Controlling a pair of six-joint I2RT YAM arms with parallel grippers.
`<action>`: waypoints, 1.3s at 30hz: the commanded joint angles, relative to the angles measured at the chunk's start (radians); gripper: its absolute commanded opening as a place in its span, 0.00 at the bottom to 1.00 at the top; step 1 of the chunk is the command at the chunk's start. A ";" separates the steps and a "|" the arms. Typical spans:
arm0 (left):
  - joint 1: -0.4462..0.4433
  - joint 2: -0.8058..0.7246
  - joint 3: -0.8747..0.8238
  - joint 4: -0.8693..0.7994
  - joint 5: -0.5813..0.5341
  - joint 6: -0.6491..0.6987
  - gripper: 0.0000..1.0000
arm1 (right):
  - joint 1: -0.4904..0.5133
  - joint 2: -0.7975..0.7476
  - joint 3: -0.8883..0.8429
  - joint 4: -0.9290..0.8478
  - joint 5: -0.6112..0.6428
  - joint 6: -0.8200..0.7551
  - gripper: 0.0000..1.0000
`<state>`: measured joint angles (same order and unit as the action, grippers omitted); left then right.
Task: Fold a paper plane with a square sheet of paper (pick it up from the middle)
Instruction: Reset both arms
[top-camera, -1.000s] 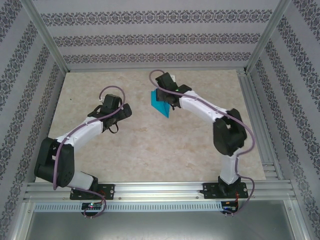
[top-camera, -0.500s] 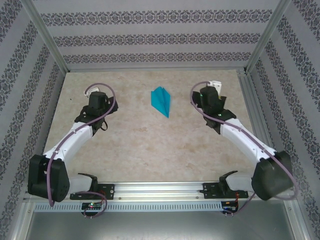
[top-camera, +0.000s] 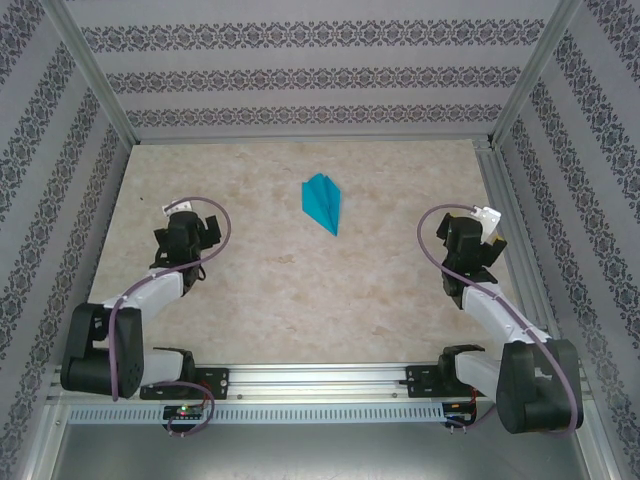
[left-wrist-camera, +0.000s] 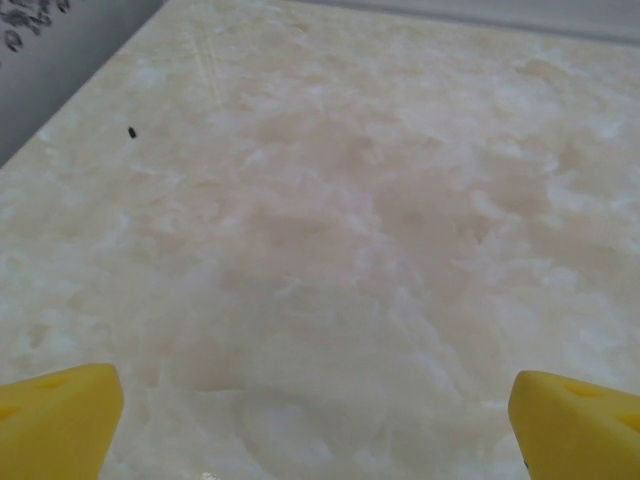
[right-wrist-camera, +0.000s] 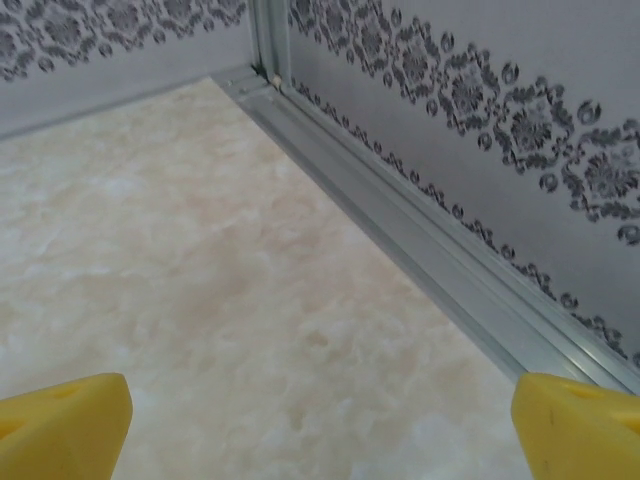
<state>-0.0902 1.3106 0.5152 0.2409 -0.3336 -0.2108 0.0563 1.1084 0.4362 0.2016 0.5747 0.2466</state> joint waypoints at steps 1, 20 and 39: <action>0.014 0.039 -0.040 0.256 0.094 0.118 1.00 | -0.003 0.046 -0.035 0.180 -0.021 -0.090 0.98; 0.075 0.247 -0.147 0.680 0.366 0.203 1.00 | -0.062 0.418 -0.169 0.938 -0.349 -0.199 0.98; 0.035 0.250 -0.098 0.584 0.323 0.243 1.00 | -0.051 0.430 -0.107 0.837 -0.323 -0.205 0.98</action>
<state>-0.0483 1.5524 0.3973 0.8352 -0.0292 0.0032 0.0044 1.5513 0.3153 1.0313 0.2516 0.0502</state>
